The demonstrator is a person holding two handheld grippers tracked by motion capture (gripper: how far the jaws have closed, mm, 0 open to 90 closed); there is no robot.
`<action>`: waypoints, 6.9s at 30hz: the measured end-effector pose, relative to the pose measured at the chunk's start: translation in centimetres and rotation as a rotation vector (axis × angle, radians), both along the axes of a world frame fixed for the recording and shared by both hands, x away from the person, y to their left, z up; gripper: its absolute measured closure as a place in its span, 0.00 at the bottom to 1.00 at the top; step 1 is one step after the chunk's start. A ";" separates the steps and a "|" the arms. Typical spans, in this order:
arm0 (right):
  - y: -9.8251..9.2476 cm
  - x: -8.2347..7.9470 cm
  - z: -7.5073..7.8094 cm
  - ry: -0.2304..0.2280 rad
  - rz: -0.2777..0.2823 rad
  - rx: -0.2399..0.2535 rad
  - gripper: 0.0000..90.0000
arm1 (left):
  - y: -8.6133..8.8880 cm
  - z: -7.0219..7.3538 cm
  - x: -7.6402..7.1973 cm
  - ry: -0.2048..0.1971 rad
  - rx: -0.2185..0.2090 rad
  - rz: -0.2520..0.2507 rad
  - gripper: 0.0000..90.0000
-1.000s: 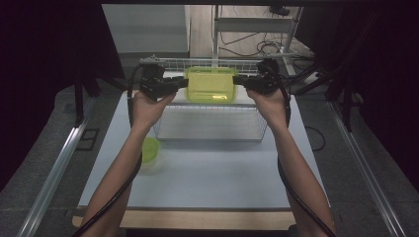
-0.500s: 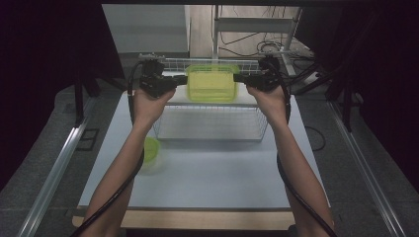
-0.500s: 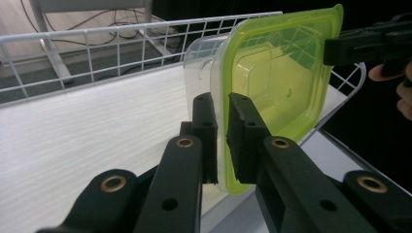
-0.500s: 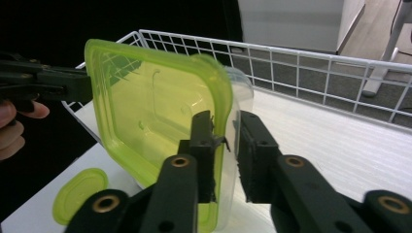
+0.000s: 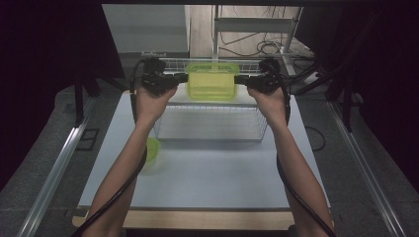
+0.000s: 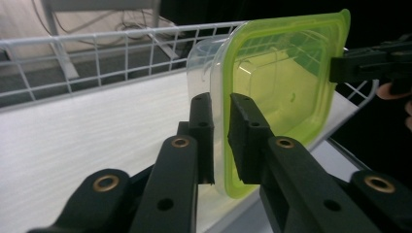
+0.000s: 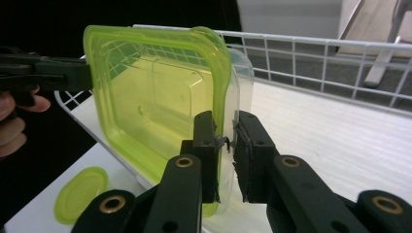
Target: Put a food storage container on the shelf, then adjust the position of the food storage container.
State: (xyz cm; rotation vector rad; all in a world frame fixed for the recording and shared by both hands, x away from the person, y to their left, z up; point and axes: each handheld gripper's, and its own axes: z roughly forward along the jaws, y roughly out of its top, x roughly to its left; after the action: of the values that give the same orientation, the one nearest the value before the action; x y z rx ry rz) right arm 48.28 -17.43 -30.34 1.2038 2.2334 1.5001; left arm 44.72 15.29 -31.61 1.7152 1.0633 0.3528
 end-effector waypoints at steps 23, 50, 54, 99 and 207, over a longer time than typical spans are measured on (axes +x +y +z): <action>0.2 0.7 0.1 0.024 -0.020 0.016 0.88 | -0.7 0.5 1.3 0.043 0.019 0.051 0.88; 0.1 -2.4 0.7 0.171 0.057 0.042 0.87 | 0.1 0.1 -3.1 0.060 0.010 0.025 0.84; 0.3 -1.7 0.1 0.165 0.046 0.047 0.84 | 0.0 -0.3 -2.3 0.069 0.004 0.031 0.82; 0.6 -7.4 -2.4 -0.114 0.145 -0.112 0.99 | -3.1 -2.4 -6.0 -0.037 0.176 -0.126 0.99; -2.2 -19.8 -20.4 -0.066 0.195 -0.255 0.09 | 0.6 -18.2 -18.8 0.006 0.294 -0.147 0.13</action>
State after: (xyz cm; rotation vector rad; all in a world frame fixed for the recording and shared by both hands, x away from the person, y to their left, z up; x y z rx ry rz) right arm 28.48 -19.64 -50.69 0.8717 2.4639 1.2451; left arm 25.88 15.90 -49.85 2.0437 0.9170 0.4262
